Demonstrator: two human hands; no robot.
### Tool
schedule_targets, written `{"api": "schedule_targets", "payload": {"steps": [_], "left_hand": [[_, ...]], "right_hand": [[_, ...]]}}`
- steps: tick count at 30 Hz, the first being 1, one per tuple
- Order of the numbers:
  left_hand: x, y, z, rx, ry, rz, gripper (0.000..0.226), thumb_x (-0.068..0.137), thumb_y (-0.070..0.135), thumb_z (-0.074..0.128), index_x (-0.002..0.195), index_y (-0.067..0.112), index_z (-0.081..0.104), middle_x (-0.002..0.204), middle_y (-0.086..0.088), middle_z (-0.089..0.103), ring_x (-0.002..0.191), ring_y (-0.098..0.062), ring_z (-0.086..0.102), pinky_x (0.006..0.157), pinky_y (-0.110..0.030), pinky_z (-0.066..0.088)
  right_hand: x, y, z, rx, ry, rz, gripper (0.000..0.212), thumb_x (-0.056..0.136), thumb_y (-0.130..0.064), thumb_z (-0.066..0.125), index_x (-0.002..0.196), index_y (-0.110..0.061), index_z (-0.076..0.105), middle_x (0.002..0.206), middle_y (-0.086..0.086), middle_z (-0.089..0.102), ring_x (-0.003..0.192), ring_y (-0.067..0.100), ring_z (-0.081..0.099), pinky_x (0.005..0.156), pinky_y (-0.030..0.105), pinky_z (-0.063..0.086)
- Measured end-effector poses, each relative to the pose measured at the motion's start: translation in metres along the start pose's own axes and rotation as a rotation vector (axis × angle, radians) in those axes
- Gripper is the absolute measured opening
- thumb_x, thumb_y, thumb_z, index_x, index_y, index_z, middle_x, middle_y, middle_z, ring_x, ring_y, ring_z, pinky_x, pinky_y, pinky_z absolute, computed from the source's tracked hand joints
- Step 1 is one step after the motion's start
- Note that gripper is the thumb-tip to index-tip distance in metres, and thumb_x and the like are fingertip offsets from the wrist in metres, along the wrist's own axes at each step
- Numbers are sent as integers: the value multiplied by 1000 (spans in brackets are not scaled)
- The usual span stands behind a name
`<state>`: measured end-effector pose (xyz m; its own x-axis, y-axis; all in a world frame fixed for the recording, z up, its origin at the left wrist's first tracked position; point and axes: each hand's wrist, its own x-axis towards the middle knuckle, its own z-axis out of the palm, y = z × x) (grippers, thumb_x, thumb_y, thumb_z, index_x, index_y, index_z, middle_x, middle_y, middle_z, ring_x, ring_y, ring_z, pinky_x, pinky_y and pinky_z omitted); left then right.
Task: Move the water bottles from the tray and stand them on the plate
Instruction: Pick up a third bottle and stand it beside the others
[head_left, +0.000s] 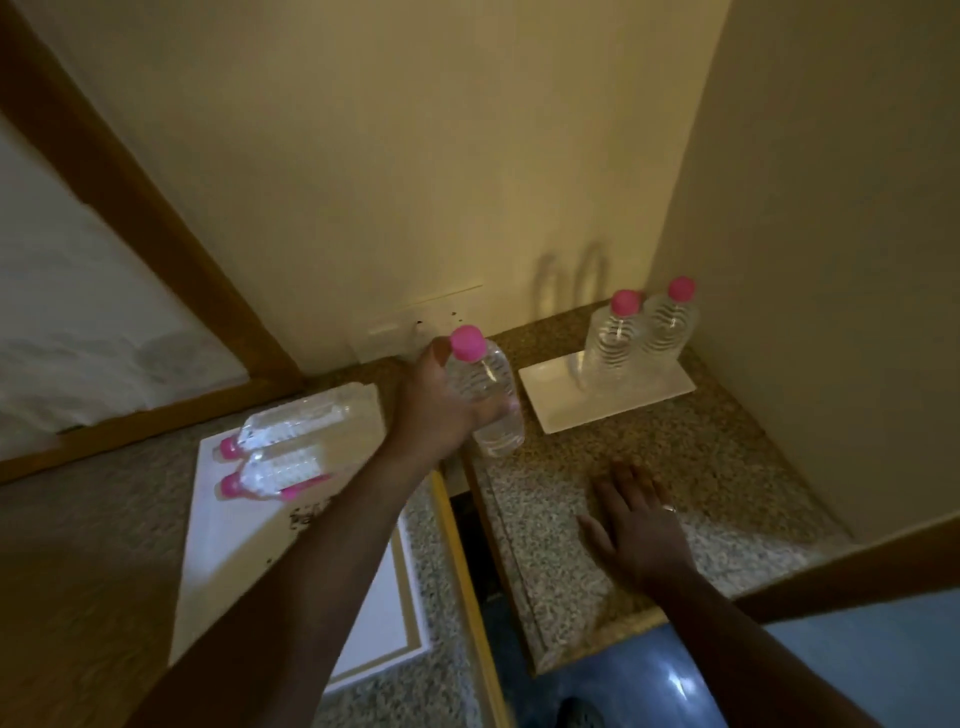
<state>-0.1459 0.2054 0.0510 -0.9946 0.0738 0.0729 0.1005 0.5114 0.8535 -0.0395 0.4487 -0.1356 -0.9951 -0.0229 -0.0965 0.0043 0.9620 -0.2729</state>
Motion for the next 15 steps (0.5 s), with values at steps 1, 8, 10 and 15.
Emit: {"api": "schedule_targets", "payload": {"steps": [1, 8, 10, 15], "left_hand": [[11, 3, 15, -12, -10, 4, 80, 47, 43, 92, 116, 21, 58, 111, -3, 69, 102, -20, 66, 88, -47, 55], [64, 10, 99, 33, -50, 25, 75, 55, 37, 92, 118, 21, 55, 92, 25, 52, 77, 9, 49, 61, 6, 33], [71, 7, 111, 70, -79, 21, 75, 56, 38, 92, 118, 21, 55, 99, 15, 58, 83, -2, 54, 64, 4, 35], [81, -3, 130, 57, -129, 9, 78, 55, 34, 93, 121, 21, 53, 121, -4, 63, 111, -24, 60, 91, -43, 51]], "right_hand": [[0, 1, 1, 3, 9, -13, 70, 95, -65, 24, 143, -19, 44, 155, 16, 34, 145, 36, 20, 115, 49, 12], [2, 14, 8, 7, 25, -30, 64, 98, -65, 25, 146, -24, 35, 157, 14, 30, 147, 32, 13, 118, 47, 2], [2, 15, 9, 20, 28, -32, 64, 98, -64, 25, 145, -23, 36, 157, 14, 30, 148, 31, 13, 118, 48, 3], [2, 16, 11, 25, 43, -21, 66, 98, -65, 25, 148, -23, 30, 159, 13, 24, 149, 31, 7, 116, 50, 7]]}}
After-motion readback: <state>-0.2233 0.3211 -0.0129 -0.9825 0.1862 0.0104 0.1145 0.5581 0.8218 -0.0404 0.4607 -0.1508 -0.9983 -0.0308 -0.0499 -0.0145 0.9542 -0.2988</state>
